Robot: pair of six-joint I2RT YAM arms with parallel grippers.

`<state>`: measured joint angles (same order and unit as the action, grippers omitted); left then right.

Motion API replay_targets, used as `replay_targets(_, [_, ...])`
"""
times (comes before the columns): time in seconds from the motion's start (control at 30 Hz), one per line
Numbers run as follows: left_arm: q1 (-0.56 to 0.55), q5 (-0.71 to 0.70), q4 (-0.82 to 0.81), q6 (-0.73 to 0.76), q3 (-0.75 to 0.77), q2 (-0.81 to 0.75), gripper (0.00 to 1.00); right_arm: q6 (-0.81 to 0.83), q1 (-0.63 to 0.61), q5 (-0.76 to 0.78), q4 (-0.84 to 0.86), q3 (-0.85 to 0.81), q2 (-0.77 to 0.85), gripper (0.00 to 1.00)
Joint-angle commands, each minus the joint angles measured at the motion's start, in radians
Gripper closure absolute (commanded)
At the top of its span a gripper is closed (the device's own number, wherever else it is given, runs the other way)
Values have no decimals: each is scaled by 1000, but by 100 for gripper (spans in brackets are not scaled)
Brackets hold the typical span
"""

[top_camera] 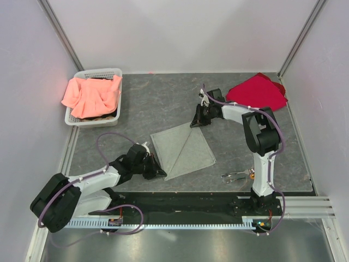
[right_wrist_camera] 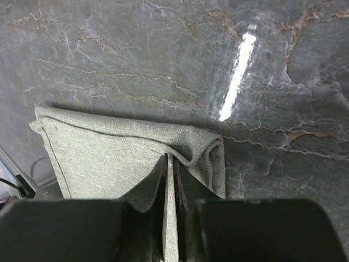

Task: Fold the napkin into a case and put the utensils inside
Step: Smooth out the upper triangle-folded napkin at the center of the board.

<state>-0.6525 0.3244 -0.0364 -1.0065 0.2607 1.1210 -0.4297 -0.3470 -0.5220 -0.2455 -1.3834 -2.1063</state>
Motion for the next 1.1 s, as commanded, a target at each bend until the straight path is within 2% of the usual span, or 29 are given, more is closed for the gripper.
replay_targets(0.0, [-7, -4, 68, -17, 43, -99, 89, 37, 0, 33, -21, -13, 95, 83])
replay_targets(0.17, [-6, -62, 191, -23, 92, -219, 78, 95, -7, 146, -113, 32, 209, 59])
replay_targets(0.27, [-1, -119, 246, -3, 132, -271, 75, 111, -41, 220, -156, 72, 285, 49])
replay_targets(0.37, [25, -142, 283, 22, 170, -270, 75, 105, -119, 224, -155, 132, 353, 46])
replay_targets(0.43, [45, -142, 282, 39, 199, -253, 75, 66, -206, 229, -140, 193, 403, 45])
replay_targets(0.5, [89, -127, 262, 63, 215, -219, 77, -12, -268, 171, -52, 246, 449, 46])
replay_targets(0.6, [187, -72, 187, 85, 230, -162, 80, -145, -369, 134, 99, 354, 492, 49])
replay_targets(0.63, [250, -46, 158, 88, 229, -141, 80, -170, -409, 122, 142, 404, 499, 49])
replay_targets(0.67, [278, -16, 123, 94, 230, -95, 80, -190, -426, 113, 237, 428, 503, 50])
replay_targets(0.77, [323, 27, 60, 130, 276, -3, 80, -244, -469, 111, 333, 458, 468, 53])
replay_targets(0.9, [332, 54, -23, 155, 353, 193, 83, -241, -492, 93, 351, 445, 399, 60])
replay_targets(1.07, [340, 44, -80, 178, 402, 331, 84, -225, -495, 96, 377, 481, 356, 64])
